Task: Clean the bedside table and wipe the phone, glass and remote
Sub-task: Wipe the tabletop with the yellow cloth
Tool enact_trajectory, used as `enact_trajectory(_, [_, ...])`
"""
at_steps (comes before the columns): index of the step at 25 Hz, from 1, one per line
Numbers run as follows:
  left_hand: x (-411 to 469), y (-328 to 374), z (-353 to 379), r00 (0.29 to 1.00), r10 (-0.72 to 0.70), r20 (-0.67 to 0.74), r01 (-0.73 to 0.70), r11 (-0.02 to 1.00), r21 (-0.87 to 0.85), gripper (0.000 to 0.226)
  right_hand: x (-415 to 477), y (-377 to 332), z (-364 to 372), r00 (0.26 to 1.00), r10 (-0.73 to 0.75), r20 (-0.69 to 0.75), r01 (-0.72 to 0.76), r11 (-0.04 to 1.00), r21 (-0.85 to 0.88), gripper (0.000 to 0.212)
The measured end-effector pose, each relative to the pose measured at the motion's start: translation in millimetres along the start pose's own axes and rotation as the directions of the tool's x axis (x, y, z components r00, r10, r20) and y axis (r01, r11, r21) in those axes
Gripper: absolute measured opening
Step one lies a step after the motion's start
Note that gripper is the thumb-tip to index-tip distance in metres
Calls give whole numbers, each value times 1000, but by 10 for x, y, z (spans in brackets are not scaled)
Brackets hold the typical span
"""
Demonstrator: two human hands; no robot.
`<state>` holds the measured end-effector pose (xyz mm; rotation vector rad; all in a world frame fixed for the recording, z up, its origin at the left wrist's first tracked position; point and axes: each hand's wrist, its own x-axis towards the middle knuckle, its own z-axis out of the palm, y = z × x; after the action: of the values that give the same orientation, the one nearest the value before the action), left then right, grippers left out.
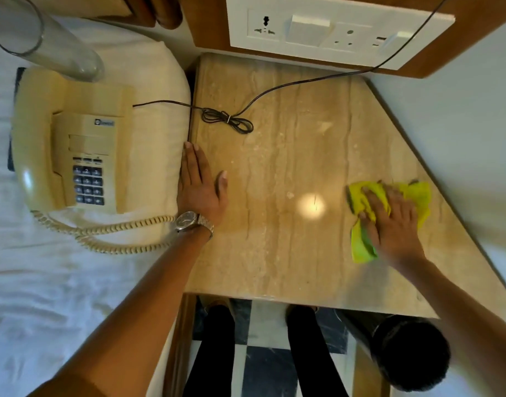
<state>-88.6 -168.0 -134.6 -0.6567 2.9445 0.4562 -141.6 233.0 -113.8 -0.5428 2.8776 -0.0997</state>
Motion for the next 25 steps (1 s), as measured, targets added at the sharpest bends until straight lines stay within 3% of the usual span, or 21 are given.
enact_trajectory(3, [18,-71,58,997,14,-73,-15,1000,-5,73,898,-290,-56,921,371,-118,-365,929,70,57])
enact_trajectory(6, [31,-84,108,996,30,-84,-30,1000,3,73,1840,-653,-122,904,418,-89,-405,905,134,60])
enact_trajectory(9, [53,-116,115,996,23,-83,-22,1000,11,73,2224,-1123,-89,954,286,-88,-276,954,114,61])
enact_trajectory(12, [78,-101,83,997,53,-51,-51,998,31,74,1823,-1514,-12,996,3,-94,1,999,40,57])
enact_trajectory(14, [79,-45,33,998,46,40,-48,998,45,76,1291,-1588,74,986,-156,-60,158,987,23,55])
enact_trajectory(18, [213,-91,-399,960,64,272,-79,996,44,70,98,-1694,318,969,-246,-13,246,969,20,58])
enact_trajectory(20, [237,-178,-780,947,254,194,-272,960,68,53,-335,-1751,388,962,-273,25,273,962,0,62])
enact_trajectory(22, [182,-287,-1101,924,382,-15,-376,915,147,44,-542,-1801,391,964,-260,62,260,966,11,62])
enact_trajectory(23, [183,-359,-1240,929,352,-111,-329,926,186,46,-573,-1820,362,966,-249,73,248,969,21,62])
enact_trajectory(25, [275,-594,-1516,954,93,-284,-40,981,189,57,-564,-1827,317,965,-245,94,244,970,20,61])
